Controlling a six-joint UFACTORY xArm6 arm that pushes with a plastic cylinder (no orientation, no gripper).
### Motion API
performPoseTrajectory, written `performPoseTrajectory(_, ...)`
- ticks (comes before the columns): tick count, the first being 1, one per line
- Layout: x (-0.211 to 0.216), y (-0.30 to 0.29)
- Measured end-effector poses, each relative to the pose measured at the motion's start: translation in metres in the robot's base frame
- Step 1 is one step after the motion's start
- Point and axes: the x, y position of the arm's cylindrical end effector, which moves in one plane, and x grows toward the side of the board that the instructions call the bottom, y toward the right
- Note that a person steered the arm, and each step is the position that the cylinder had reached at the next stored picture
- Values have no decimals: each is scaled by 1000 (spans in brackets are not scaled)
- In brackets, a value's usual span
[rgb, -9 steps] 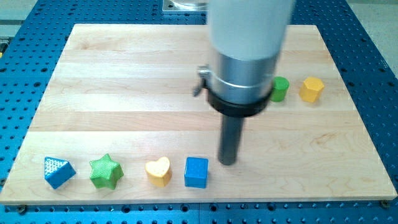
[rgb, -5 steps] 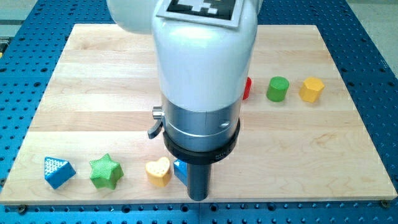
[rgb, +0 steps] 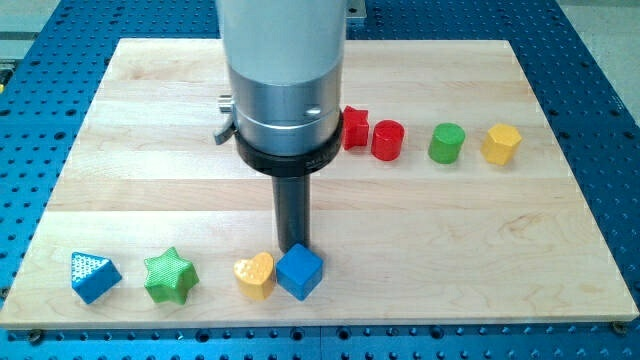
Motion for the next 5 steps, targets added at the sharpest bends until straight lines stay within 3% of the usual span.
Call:
performPoseTrajectory(2, 2, -3)
performPoseTrajectory(4, 2, 30)
performPoseTrajectory(5, -17, 73)
